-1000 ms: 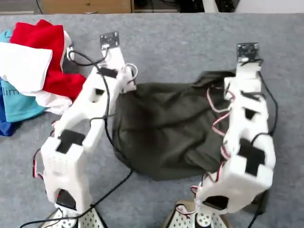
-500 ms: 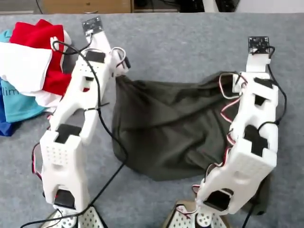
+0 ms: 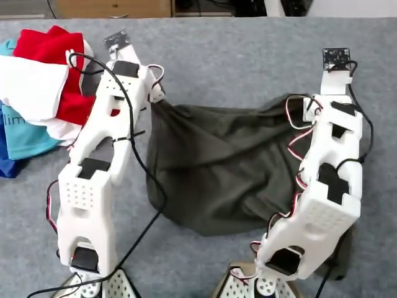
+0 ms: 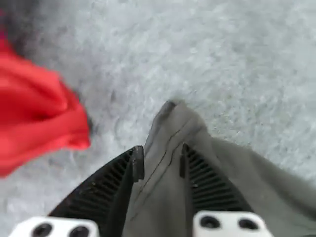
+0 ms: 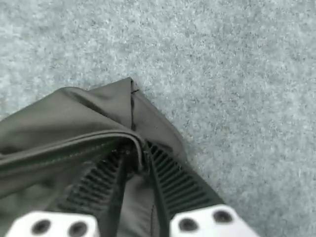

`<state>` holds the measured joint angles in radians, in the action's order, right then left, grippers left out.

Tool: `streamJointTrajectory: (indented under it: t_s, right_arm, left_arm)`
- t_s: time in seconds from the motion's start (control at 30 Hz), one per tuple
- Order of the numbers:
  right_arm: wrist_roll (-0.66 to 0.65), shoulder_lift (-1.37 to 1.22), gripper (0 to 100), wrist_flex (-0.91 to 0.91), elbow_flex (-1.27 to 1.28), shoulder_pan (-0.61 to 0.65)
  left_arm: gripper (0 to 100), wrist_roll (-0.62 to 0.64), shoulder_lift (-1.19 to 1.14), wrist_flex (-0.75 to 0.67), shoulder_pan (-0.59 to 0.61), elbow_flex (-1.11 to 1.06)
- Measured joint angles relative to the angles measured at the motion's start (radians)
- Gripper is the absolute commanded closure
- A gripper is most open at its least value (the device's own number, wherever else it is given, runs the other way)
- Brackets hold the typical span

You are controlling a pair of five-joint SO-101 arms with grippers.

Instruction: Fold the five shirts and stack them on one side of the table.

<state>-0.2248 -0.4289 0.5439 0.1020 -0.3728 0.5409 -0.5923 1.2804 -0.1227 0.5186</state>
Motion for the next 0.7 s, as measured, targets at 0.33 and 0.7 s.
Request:
streamJointTrajectory:
  t_s: [0.33,0.7]
  right_arm:
    - [0.000,0.000,99.6,0.008,0.000,0.000]
    - [0.000,0.000,99.6,0.012,0.000,0.000]
  left_arm:
    - [77,0.344,0.000,0.023,-0.014,0.071]
    - [77,0.480,-0.176,0.023,-0.028,0.161]
